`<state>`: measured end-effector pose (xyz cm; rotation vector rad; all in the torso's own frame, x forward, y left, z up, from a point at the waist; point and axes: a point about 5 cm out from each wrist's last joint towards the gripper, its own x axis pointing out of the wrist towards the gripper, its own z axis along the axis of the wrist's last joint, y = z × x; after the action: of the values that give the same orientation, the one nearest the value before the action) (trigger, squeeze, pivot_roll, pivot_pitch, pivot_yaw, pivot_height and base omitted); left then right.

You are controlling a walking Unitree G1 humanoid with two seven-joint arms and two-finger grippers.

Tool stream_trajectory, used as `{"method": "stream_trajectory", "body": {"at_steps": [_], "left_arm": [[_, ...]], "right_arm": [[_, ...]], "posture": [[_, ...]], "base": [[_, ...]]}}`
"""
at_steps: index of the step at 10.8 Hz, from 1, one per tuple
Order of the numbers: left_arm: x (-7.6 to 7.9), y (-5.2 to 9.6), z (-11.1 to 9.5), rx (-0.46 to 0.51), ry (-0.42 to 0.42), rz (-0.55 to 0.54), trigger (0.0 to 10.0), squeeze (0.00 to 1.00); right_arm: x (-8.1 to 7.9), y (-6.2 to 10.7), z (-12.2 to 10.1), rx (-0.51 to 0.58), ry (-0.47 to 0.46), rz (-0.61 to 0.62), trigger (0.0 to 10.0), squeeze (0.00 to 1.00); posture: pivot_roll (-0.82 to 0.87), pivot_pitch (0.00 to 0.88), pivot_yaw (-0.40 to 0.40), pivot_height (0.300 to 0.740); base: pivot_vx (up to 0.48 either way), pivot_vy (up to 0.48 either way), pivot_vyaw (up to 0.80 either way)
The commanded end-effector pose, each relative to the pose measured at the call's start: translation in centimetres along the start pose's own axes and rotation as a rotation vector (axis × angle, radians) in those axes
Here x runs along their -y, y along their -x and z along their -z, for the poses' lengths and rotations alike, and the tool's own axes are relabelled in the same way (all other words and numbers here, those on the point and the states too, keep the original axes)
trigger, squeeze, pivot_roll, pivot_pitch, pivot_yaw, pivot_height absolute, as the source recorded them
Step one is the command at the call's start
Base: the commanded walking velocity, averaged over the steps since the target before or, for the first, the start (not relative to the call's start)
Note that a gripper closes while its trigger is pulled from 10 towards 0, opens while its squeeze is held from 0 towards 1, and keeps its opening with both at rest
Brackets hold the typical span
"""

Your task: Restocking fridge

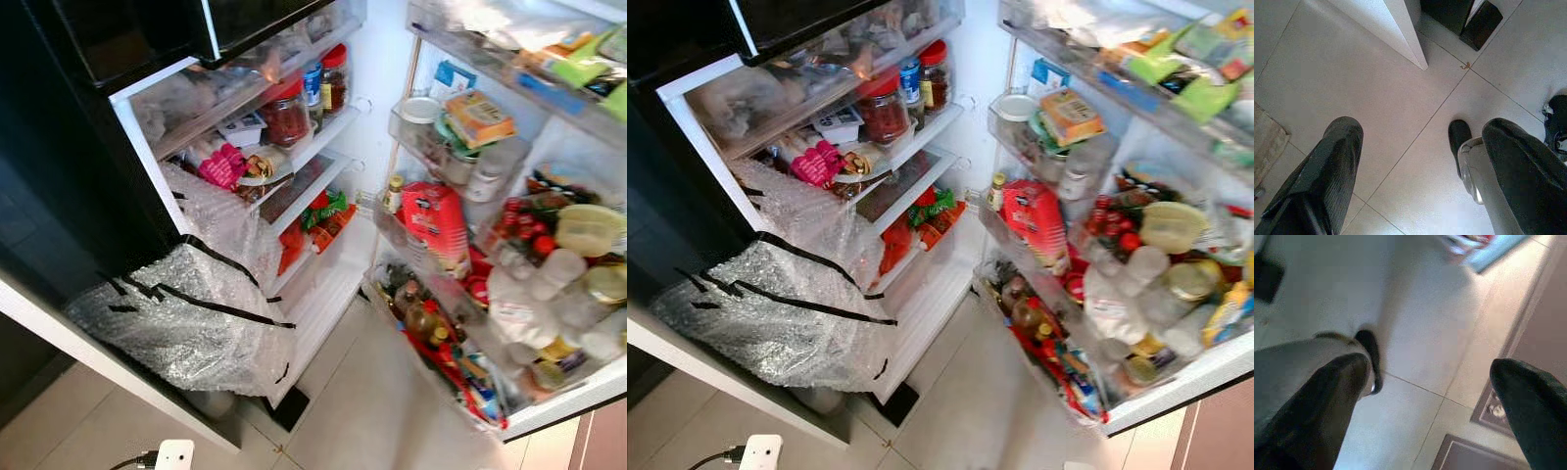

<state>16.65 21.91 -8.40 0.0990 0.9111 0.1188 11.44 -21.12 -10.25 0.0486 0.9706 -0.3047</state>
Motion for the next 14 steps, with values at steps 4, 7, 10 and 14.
{"method": "stream_trajectory", "body": {"at_steps": [4, 7, 10, 14], "left_arm": [[-0.1, 0.1, 0.8, -0.042, -0.015, 0.005, 10.0, 0.00], [-0.1, 0.1, 0.6, -0.038, -0.015, 0.003, 10.0, 0.00], [-0.1, 0.1, 0.8, -0.046, -0.010, 0.003, 10.0, 0.00], [0.0, 0.1, 0.9, -0.049, -0.012, 0.005, 10.0, 0.00]], "right_arm": [[0.8, 1.0, 1.3, 0.033, -0.248, 0.317, 10.0, 0.00], [5.8, 1.3, -4.4, 0.322, -0.315, 0.611, 10.0, 0.00], [7.5, 1.1, -4.9, 0.313, -0.316, 0.644, 10.0, 0.00], [8.0, 1.2, -4.7, 0.316, -0.319, 0.655, 10.0, 0.00]], "posture": [[-0.08, 0.116, 0.062, 0.740], [-0.08, 0.119, 0.061, 0.740], [-0.07, 0.116, 0.056, 0.740], [-0.08, 0.118, 0.056, 0.740]], "base": [[0.000, 0.000, 0.00], [0.000, 0.000, 0.00], [0.000, 0.000, 0.00], [0.000, 0.000, 0.00]]}}
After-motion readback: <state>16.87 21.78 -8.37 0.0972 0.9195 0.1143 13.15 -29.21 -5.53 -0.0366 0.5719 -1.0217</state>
